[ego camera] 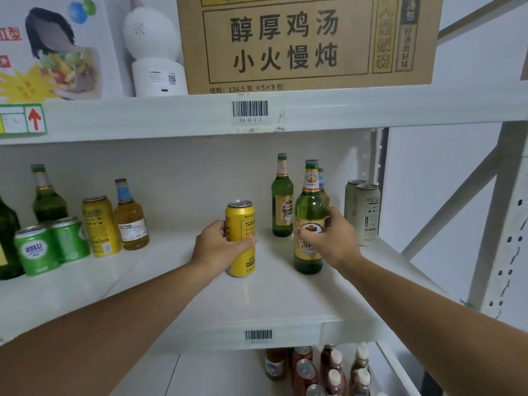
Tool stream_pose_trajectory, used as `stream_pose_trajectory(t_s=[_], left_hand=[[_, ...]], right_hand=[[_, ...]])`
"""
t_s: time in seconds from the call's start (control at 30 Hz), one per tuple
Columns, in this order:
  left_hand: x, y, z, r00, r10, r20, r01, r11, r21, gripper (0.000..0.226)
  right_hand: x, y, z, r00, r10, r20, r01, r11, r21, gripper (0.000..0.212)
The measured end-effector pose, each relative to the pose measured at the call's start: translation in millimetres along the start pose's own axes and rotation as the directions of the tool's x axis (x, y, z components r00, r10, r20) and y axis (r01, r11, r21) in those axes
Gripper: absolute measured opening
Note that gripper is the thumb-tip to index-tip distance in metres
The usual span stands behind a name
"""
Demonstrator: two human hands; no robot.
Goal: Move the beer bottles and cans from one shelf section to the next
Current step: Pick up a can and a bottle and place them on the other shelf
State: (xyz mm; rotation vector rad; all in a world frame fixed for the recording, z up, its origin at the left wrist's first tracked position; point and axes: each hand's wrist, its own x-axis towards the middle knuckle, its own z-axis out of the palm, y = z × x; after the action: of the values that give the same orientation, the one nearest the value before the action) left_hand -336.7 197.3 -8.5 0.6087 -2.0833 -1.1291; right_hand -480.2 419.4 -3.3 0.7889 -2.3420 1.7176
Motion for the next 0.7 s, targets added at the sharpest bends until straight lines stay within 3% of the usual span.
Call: stream_pose_trajectory(t_s=[0.7], left_hand=[[157,-55,58,0.992,0.040,0.120,-0.039,0.999,-0.014,0.054]], right_hand=[[84,25,83,0.996,-0.027,-0.085,0.014,0.989,-0.147,0.064]])
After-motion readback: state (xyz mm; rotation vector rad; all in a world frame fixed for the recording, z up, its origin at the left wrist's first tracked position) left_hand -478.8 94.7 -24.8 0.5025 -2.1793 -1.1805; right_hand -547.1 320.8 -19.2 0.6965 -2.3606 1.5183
